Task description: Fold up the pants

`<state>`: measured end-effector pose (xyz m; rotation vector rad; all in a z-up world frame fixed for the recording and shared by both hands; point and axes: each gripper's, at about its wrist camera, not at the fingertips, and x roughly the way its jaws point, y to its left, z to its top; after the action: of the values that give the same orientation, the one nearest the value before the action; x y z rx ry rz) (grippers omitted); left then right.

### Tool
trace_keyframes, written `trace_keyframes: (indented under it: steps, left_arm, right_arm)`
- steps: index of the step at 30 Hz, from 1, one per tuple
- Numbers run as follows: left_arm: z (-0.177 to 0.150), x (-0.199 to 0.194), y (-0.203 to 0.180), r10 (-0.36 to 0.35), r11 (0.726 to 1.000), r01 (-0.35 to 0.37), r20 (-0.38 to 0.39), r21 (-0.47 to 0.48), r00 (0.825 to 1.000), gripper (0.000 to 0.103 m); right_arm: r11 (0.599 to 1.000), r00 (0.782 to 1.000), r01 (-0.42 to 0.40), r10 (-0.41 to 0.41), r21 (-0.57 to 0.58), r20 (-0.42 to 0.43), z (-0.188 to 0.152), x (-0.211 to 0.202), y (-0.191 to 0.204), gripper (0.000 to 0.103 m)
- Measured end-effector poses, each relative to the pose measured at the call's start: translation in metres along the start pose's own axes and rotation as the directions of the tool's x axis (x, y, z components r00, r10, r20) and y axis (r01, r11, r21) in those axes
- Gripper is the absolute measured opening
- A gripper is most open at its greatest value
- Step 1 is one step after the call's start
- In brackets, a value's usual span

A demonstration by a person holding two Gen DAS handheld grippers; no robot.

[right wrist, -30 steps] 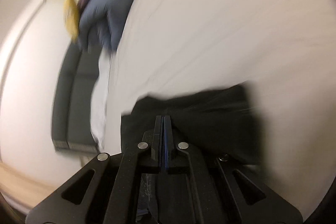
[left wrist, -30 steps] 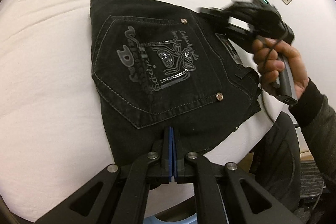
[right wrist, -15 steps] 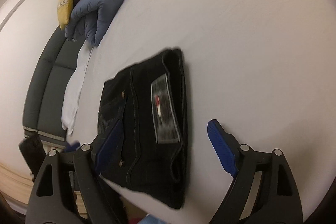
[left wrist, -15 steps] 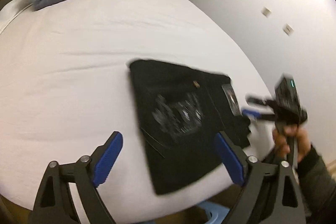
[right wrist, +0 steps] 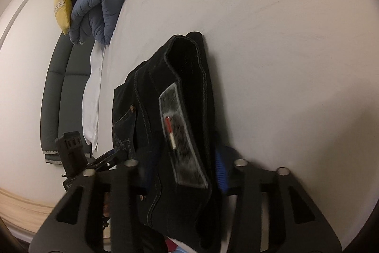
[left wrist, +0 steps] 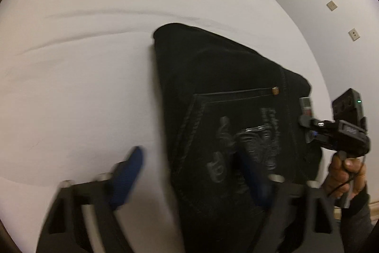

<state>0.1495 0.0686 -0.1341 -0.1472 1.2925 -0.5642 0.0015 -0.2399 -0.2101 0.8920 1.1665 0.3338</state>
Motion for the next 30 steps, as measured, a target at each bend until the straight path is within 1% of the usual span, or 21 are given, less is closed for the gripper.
trace_keyframes:
  steps: [1, 2, 4, 5, 7, 9, 13, 16, 18, 19, 21, 23, 25, 26, 27, 28, 29, 30]
  left_arm:
    - [0.001, 0.002, -0.001, -0.029, 1.0, 0.029, -0.013, -0.002, 0.999, 0.048]
    - [0.002, 0.003, -0.004, -0.01, 1.0, 0.01, -0.019, 0.008, 1.0, 0.048]
    - [0.003, 0.005, -0.01, 0.025, 0.999, -0.024, -0.027, 0.035, 0.999, 0.042]
    - [0.003, 0.004, -0.011, 0.03, 0.999, -0.029, -0.026, 0.038, 0.999, 0.039]
    - [0.005, -0.002, -0.015, 0.022, 0.999, -0.021, -0.018, 0.038, 1.0, 0.028]
    - [0.008, -0.015, -0.018, 0.015, 0.999, -0.016, 0.002, 0.046, 1.0, 0.024]
    - [0.024, -0.044, -0.029, 0.018, 0.997, -0.023, 0.074, 0.072, 0.997, 0.024]
    - [0.048, -0.063, -0.04, 0.027, 0.992, -0.043, 0.135, 0.115, 0.99, 0.024]
    - [0.068, -0.065, -0.042, 0.033, 0.99, -0.054, 0.154, 0.13, 0.987, 0.024]
    - [0.076, -0.062, -0.042, 0.034, 0.99, -0.055, 0.157, 0.13, 0.987, 0.024]
    - [0.093, -0.05, -0.038, 0.038, 0.991, -0.057, 0.15, 0.12, 0.988, 0.024]
    - [0.104, -0.03, -0.034, 0.054, 0.99, -0.07, 0.135, 0.119, 0.989, 0.024]
    - [0.114, -0.013, -0.024, 0.077, 0.988, -0.091, 0.108, 0.126, 0.991, 0.024]
    - [0.115, -0.003, -0.021, 0.091, 0.986, -0.103, 0.094, 0.13, 0.991, 0.024]
    - [0.115, 0.009, -0.019, 0.111, 0.984, -0.12, 0.077, 0.131, 0.991, 0.027]
    - [0.115, 0.018, -0.017, 0.115, 0.984, -0.124, 0.072, 0.127, 0.991, 0.032]
    - [0.114, 0.023, -0.012, 0.115, 0.985, -0.124, 0.074, 0.119, 0.991, 0.034]
    - [0.113, 0.026, -0.006, 0.112, 0.987, -0.12, 0.078, 0.108, 0.991, 0.04]
  right_arm:
    - [1.0, 1.0, -0.001, 0.001, -0.005, -0.004, 0.002, 0.004, -0.001, 0.026]
    - [1.0, 1.0, 0.004, -0.004, -0.009, -0.005, 0.001, 0.006, -0.001, 0.024]
    - [0.996, 0.998, 0.055, -0.055, -0.066, 0.003, 0.0, 0.009, 0.01, 0.02]
    - [0.991, 0.996, 0.086, -0.085, -0.107, 0.014, -0.002, 0.006, 0.017, 0.019]
    - [0.976, 0.991, 0.129, -0.125, -0.176, 0.038, -0.007, 0.002, 0.034, 0.017]
    - [0.971, 0.992, 0.125, -0.116, -0.204, 0.055, -0.009, -0.008, 0.05, 0.016]
    - [0.959, 0.993, 0.1, -0.08, -0.264, 0.087, -0.006, -0.028, 0.079, 0.016]
    - [0.956, 0.991, 0.078, -0.045, -0.282, 0.123, 0.01, -0.046, 0.093, 0.016]
    - [0.955, 0.988, 0.076, -0.034, -0.288, 0.148, 0.03, -0.055, 0.101, 0.016]
    - [0.955, 0.988, 0.076, -0.033, -0.286, 0.152, 0.036, -0.057, 0.103, 0.016]
    - [0.958, 0.987, 0.085, -0.043, -0.274, 0.156, 0.058, -0.056, 0.102, 0.016]
    - [0.963, 0.987, 0.098, -0.062, -0.249, 0.149, 0.074, -0.049, 0.095, 0.016]
    - [0.97, 0.987, 0.114, -0.086, -0.213, 0.134, 0.09, -0.041, 0.077, 0.016]
    - [0.971, 0.987, 0.133, -0.111, -0.198, 0.119, 0.097, -0.032, 0.064, 0.016]
    - [0.972, 0.986, 0.148, -0.13, -0.184, 0.106, 0.1, -0.026, 0.055, 0.016]
    - [0.972, 0.983, 0.169, -0.154, -0.164, 0.097, 0.104, -0.02, 0.045, 0.017]
    - [0.973, 0.981, 0.181, -0.17, -0.14, 0.09, 0.106, -0.013, 0.029, 0.019]
    - [0.981, 0.985, 0.158, -0.149, -0.114, 0.085, 0.106, -0.01, 0.017, 0.02]
